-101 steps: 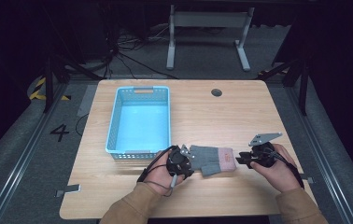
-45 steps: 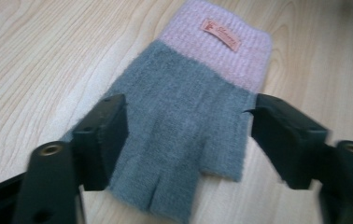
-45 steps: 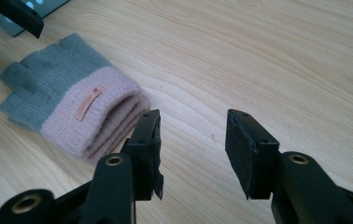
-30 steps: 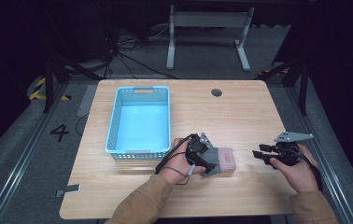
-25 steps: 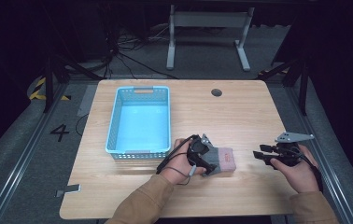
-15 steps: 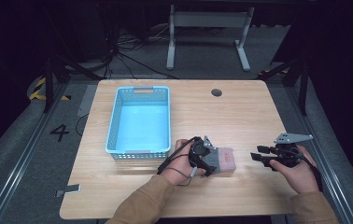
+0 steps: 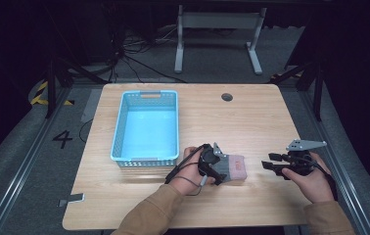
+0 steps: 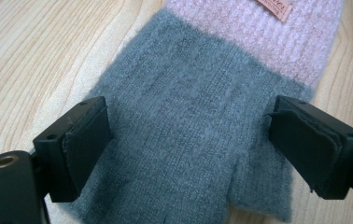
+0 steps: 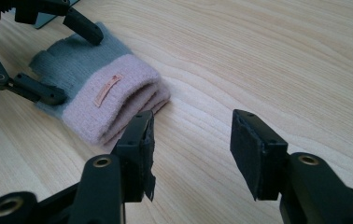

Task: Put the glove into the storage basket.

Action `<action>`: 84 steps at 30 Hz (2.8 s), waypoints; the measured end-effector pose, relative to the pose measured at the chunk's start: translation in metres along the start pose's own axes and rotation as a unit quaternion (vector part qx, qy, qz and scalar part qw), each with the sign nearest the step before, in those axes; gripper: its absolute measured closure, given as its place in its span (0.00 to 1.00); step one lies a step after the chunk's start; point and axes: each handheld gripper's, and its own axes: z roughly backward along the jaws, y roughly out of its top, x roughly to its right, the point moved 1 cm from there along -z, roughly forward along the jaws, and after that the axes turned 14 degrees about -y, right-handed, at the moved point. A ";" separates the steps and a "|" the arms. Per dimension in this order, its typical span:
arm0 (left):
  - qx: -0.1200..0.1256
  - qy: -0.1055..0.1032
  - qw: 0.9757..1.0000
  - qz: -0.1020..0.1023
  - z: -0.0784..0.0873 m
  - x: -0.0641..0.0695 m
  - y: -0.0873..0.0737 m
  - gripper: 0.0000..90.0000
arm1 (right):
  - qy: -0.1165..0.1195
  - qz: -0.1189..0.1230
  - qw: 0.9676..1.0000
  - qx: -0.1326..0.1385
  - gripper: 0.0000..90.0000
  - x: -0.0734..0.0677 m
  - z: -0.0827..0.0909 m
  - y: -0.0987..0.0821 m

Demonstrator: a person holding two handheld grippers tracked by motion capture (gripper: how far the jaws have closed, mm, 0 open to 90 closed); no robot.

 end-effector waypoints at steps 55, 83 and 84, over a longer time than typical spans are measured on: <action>-0.010 -0.008 0.999 0.033 0.010 0.026 0.006 0.72 | -0.022 -0.003 1.000 0.006 0.58 0.004 0.000 -0.002; 0.042 -0.008 0.999 0.019 0.094 0.029 0.006 0.72 | -0.009 0.007 1.000 0.001 0.57 -0.001 -0.015 0.008; 0.042 -0.006 0.999 0.019 0.097 0.029 0.005 0.72 | -0.007 0.007 1.000 0.000 0.57 -0.001 -0.015 0.008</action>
